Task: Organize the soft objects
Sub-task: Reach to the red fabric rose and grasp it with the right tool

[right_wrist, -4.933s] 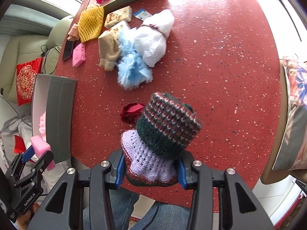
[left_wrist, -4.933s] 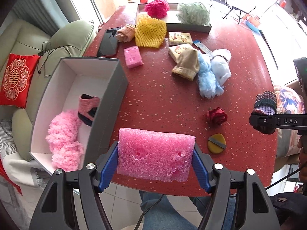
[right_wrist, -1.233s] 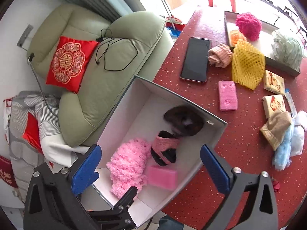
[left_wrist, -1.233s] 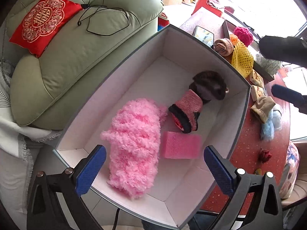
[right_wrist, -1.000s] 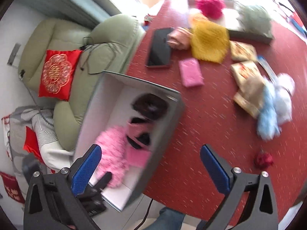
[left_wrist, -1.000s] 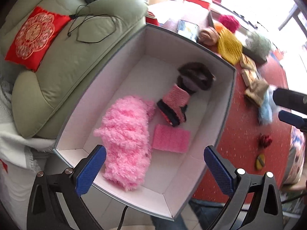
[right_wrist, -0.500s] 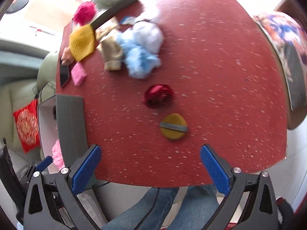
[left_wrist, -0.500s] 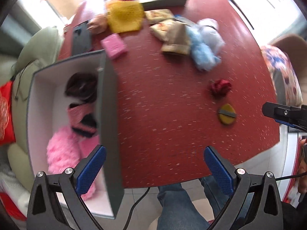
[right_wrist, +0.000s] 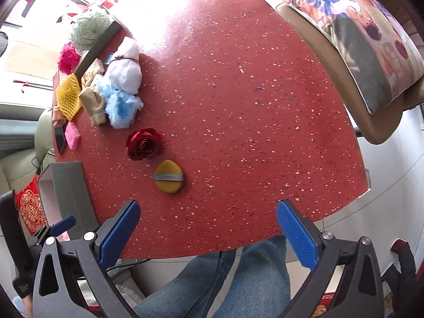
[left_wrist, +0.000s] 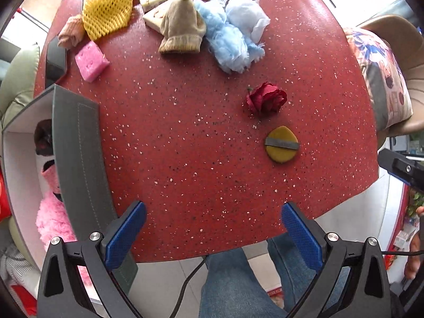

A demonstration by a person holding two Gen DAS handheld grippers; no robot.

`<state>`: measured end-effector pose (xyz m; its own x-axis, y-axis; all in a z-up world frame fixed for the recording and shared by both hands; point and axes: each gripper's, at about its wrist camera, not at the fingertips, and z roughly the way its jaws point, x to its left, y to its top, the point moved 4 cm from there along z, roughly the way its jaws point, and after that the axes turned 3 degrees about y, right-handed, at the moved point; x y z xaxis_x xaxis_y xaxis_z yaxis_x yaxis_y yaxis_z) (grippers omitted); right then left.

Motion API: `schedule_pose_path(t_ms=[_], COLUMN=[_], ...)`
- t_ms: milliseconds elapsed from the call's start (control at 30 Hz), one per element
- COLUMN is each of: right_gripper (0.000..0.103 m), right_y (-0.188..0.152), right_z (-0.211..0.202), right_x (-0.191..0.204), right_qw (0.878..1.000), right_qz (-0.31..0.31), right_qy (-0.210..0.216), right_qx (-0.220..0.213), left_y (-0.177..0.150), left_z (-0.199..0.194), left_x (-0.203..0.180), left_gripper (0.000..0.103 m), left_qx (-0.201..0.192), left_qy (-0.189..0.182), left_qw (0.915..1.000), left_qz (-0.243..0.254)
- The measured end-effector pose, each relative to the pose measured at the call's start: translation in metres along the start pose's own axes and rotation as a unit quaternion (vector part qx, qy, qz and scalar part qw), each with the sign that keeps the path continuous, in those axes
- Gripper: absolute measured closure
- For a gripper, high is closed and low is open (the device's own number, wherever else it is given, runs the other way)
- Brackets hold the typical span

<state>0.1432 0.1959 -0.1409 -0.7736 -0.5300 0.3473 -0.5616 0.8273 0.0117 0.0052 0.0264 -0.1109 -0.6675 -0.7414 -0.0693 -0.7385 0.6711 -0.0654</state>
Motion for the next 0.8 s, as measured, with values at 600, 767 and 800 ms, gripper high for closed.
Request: schedule_pose_path(t_ms=[600, 767, 800], right_gripper=[0.000, 0.000, 0.000], right_y=[0.013, 0.028, 0.030], right_z=[0.080, 0.107, 0.112], right_x=[0.043, 0.092, 0.100], right_qw=[0.989, 0.975, 0.973], right_qz=[-0.123, -0.199, -0.211], right_qy=[-0.060, -0.075, -0.076], right_qx=[0.061, 0.057, 0.056], left_y=[-0.032, -0.037, -0.037], left_z=[0.031, 0.032, 0.033], left_x=[0.030, 0.035, 0.036], left_gripper=[0.000, 0.000, 0.000], left_qx=[0.017, 0.020, 0.021], left_qy=[-0.008, -0.011, -0.009], left_qw=[0.9972, 0.9953, 0.9950], left_qz=[-0.073, -0.094, -0.097])
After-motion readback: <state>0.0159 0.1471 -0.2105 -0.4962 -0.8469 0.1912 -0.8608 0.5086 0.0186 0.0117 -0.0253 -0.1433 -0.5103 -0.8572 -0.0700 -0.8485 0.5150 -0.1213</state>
